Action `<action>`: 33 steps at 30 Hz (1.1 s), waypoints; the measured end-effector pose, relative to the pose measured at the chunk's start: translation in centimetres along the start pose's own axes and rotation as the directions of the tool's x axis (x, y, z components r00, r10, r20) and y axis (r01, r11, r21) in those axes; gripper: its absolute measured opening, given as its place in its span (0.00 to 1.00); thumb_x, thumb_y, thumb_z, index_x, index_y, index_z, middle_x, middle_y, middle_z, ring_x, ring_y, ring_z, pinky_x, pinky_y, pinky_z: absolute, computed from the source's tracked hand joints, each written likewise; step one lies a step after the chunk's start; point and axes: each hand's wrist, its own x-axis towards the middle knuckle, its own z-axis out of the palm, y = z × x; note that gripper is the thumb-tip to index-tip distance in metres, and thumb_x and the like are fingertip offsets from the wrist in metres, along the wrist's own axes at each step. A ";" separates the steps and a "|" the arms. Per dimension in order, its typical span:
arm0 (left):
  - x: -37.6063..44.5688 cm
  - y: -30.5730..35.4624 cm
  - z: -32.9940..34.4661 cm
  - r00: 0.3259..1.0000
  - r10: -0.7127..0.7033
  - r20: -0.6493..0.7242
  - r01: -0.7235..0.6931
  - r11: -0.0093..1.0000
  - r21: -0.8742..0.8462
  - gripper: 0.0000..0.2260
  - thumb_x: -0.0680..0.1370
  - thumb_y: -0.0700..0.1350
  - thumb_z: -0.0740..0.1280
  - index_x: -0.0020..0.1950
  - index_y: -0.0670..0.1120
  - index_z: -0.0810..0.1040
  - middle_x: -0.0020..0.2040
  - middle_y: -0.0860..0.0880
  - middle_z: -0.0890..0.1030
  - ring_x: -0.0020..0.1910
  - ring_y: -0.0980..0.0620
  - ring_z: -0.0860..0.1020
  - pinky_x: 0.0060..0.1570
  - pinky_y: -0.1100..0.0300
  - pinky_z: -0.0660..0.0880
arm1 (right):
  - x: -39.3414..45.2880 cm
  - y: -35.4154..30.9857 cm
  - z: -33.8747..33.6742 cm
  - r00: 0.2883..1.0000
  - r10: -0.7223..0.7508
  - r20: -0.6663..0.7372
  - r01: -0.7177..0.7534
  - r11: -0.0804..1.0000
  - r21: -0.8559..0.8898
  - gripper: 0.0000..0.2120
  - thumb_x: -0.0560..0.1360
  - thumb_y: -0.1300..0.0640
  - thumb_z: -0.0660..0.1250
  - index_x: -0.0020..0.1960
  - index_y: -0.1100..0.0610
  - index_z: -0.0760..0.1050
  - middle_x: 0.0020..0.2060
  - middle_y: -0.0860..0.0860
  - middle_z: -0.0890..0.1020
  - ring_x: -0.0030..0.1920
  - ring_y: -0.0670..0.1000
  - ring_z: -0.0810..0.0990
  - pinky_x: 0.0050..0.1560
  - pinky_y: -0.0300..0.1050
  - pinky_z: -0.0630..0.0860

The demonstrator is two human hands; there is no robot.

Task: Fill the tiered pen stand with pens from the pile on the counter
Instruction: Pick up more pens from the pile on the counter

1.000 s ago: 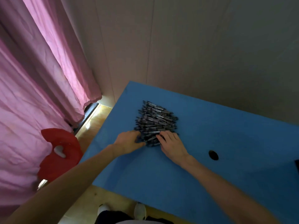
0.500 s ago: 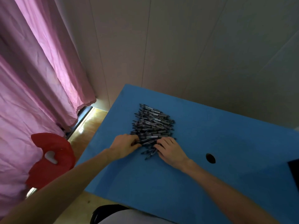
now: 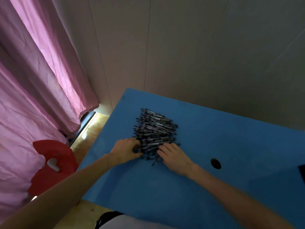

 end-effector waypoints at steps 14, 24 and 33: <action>-0.8 -0.4 -0.4 0.993 -0.116 -0.020 0.113 0.985 -0.134 0.09 0.75 0.52 0.71 0.53 0.54 0.78 0.49 0.57 0.80 0.46 0.53 0.79 0.42 0.58 0.76 | 1.8 -0.7 -0.7 0.996 0.081 -0.028 -0.081 0.996 0.027 0.09 0.76 0.64 0.66 0.56 0.59 0.75 0.50 0.54 0.76 0.49 0.54 0.74 0.55 0.47 0.75; -1.2 -0.9 -1.0 0.995 -0.100 -0.011 0.097 0.985 -0.145 0.06 0.75 0.54 0.73 0.50 0.56 0.80 0.45 0.59 0.82 0.42 0.57 0.80 0.44 0.59 0.77 | 1.0 0.1 -1.1 0.999 0.038 0.020 -0.041 0.991 0.124 0.07 0.78 0.62 0.67 0.56 0.57 0.75 0.49 0.52 0.76 0.46 0.52 0.76 0.44 0.44 0.77; -1.8 -0.3 -0.4 0.982 -0.109 0.152 0.152 0.940 -0.307 0.16 0.72 0.59 0.76 0.56 0.57 0.79 0.48 0.59 0.81 0.45 0.59 0.80 0.50 0.58 0.79 | 0.6 0.7 -1.8 0.943 0.292 0.158 -0.326 0.906 0.271 0.14 0.81 0.54 0.66 0.65 0.57 0.74 0.54 0.50 0.79 0.48 0.51 0.79 0.41 0.47 0.79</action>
